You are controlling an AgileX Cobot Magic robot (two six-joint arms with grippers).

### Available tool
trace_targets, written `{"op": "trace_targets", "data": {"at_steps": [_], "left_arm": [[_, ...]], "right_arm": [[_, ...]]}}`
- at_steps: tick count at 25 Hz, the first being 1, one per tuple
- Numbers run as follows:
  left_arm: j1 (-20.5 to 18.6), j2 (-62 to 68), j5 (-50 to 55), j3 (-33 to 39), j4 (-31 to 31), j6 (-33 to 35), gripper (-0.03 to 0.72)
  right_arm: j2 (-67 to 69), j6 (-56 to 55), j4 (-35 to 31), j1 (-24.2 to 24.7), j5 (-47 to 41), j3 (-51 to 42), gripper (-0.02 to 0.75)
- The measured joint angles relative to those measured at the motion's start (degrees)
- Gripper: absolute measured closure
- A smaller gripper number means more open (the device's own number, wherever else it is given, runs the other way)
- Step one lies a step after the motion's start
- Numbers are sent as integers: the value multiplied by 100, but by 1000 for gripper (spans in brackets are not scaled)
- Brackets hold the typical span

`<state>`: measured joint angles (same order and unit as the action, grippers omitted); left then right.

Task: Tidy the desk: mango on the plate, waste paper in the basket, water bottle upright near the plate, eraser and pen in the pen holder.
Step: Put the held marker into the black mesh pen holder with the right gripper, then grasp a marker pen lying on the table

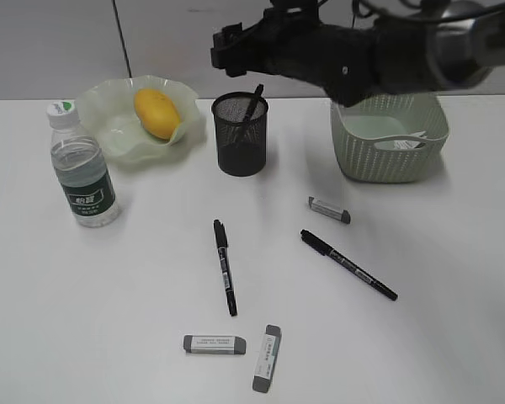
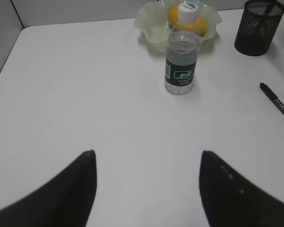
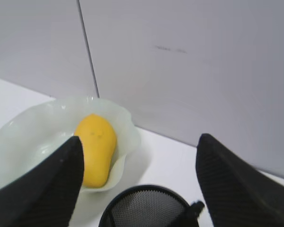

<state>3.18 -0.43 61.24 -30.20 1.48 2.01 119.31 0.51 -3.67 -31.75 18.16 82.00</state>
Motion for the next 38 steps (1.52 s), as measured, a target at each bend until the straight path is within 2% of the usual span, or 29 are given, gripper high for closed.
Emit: {"op": "trace_targets", "data": {"at_steps": [4,16,20,24,33,36,38], "left_arm": [[0,0,0,0,0,0,174],[0,0,0,0,-5,0,174],[0,0,0,0,-51,0,174],[0,0,-5,0,-56,0,174],[0,0,-5,0,-56,0,174],[0,53,-5,0,-51,0,174],[0,58,-5,0,-51,0,174]], "right_arm": [[-690,0,49,0,-1661,0,155],[-2011,31,1299,0,-6737,16,197],[-2317,303,1420,114,-8157,16,198],[-2556,516,1002,724,-8680,16,198],[-3347,909,367,2445,-8728,8,198],[-3720,944,202,2895,-8728,-198,198],[-4043,948,166,3019,-8728,-544,198]]}}
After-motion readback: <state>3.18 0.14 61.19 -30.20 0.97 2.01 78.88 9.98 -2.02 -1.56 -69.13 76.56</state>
